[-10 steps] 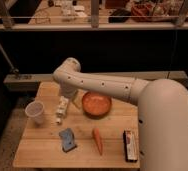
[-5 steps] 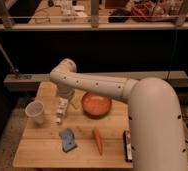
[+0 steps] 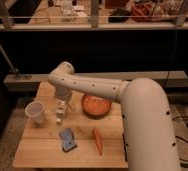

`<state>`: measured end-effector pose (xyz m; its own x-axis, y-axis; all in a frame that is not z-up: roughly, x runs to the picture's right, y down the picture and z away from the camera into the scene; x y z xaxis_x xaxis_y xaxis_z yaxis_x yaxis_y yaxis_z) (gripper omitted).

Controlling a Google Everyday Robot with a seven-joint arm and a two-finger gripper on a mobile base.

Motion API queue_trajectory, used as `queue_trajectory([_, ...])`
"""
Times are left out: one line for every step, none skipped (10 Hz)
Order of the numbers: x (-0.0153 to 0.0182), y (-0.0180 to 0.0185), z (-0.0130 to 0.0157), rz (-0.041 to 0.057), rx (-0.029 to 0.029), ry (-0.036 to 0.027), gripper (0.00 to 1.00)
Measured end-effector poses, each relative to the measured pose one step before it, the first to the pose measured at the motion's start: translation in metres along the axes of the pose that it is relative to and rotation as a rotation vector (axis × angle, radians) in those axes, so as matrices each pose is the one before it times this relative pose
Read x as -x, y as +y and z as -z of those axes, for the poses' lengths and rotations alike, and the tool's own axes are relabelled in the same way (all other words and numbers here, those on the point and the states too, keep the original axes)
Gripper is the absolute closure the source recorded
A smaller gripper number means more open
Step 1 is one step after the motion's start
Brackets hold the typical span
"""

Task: Stand the bottle upright

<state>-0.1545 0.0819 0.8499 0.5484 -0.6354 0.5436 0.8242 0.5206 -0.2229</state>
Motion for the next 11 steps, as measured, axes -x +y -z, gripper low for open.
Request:
queue_trajectory([0.00145, -0.00111, -0.00986, -0.00526, -0.00019, -0.00815, 0.2])
queue_trajectory([0.00162, -0.0017, -0.01095, -0.00083, -0.00112, -0.00476, 0.2])
queue_trajectory([-0.00061, -0.00071, -0.0058, -0.00411, -0.00066, -0.00175, 0.2])
queue_trajectory([-0.00065, -0.00046, -0.00175, -0.00467, -0.00086, -0.00165, 0.2])
queue_trajectory([-0.0009, -0.00011, -0.00482, -0.00663, 0.00025, -0.00272, 0.2])
queue_trajectory([0.00006, -0.00136, -0.00502, -0.00367, -0.0008, -0.00207, 0.2])
queue_trajectory([0.00031, -0.00034, -0.00457, -0.00096, 0.00215, -0.00267, 0.2])
queue_trajectory([0.00162, 0.00071, -0.00644, 0.00142, 0.0028, -0.00483, 0.2])
queue_trajectory([0.00077, -0.00028, -0.00392, 0.00453, 0.00052, -0.00252, 0.2])
queue_trajectory([0.00055, 0.00023, -0.00294, 0.00235, -0.00025, -0.00219, 0.2])
queue_trajectory([0.0, -0.00019, -0.00239, 0.00255, -0.00136, -0.00083, 0.2])
